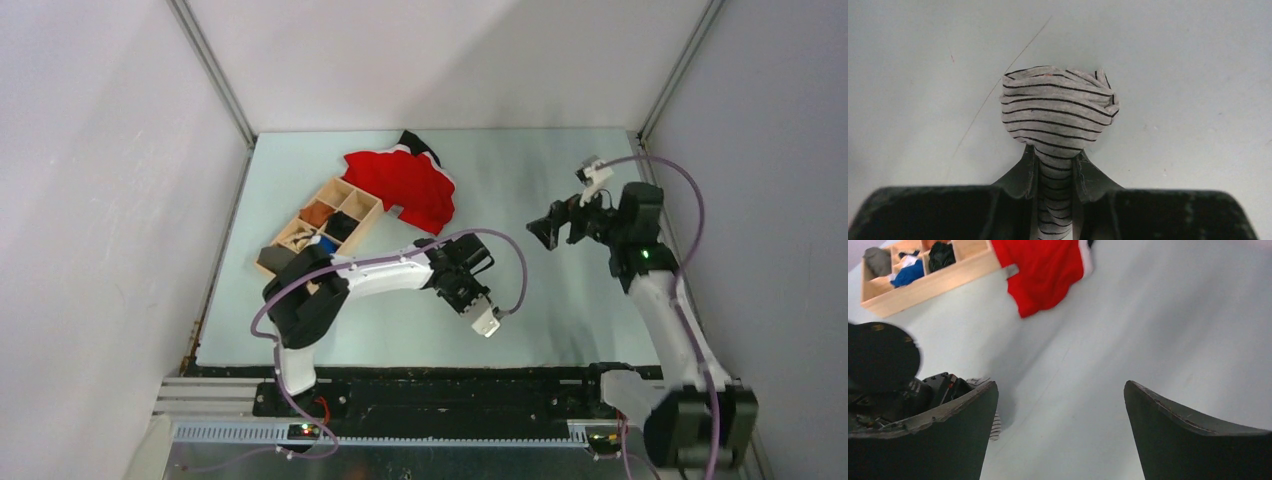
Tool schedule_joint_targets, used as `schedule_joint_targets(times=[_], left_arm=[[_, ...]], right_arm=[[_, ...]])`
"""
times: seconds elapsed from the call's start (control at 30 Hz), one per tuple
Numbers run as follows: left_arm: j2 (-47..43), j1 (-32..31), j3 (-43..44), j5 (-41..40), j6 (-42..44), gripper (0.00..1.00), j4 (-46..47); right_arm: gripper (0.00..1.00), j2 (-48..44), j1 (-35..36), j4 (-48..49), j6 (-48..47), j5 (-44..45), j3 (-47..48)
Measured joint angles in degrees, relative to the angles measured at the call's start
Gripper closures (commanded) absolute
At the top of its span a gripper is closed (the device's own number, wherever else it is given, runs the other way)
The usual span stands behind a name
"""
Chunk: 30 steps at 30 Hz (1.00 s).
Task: Roll the underwear
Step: Roll the underwear to the center of the board.
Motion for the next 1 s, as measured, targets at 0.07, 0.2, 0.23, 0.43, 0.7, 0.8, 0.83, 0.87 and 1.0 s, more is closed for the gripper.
schedule_joint_targets(times=[0.07, 0.2, 0.23, 0.43, 0.7, 0.8, 0.83, 0.87, 1.0], left_arm=[[1.55, 0.00, 2.80, 0.96, -4.35, 1.00, -2.80], [4.98, 1.68, 7.89, 5.25, -15.32, 1.00, -6.45], [5.70, 2.56, 8.70, 6.88, -18.27, 1.00, -6.75], [9.68, 7.82, 12.26, 16.02, -30.03, 1.00, -7.41], [13.62, 10.19, 16.57, 21.33, -36.41, 1.00, -9.99], [14.21, 10.54, 17.16, 22.14, -37.59, 1.00, -10.47], [14.34, 10.60, 17.29, 22.32, -37.77, 1.00, -10.54], [14.43, 10.64, 17.38, 22.40, -38.05, 1.00, -10.64], [14.73, 10.80, 17.75, 22.67, -38.69, 1.00, -10.93]], right_arm=[[0.01, -8.13, 0.09, 0.00, -1.75, 3.04, -2.14], [0.06, -19.21, -1.84, -7.08, -6.75, 4.50, -5.64], [0.10, -22.16, -2.62, -10.08, -9.22, 4.52, -7.04], [0.19, -43.58, -3.32, -25.22, -25.68, 0.33, -17.53], [0.16, -39.52, 18.40, -26.08, -42.47, 0.35, -25.20], [0.14, -32.85, 30.56, -17.35, -44.68, 6.71, -29.92], [0.14, -30.91, 33.42, -14.49, -44.92, 8.57, -31.21], [0.13, -28.39, 35.95, -11.54, -44.85, 10.45, -32.17], [0.15, -18.71, 41.83, -0.35, -42.95, 16.00, -32.50]])
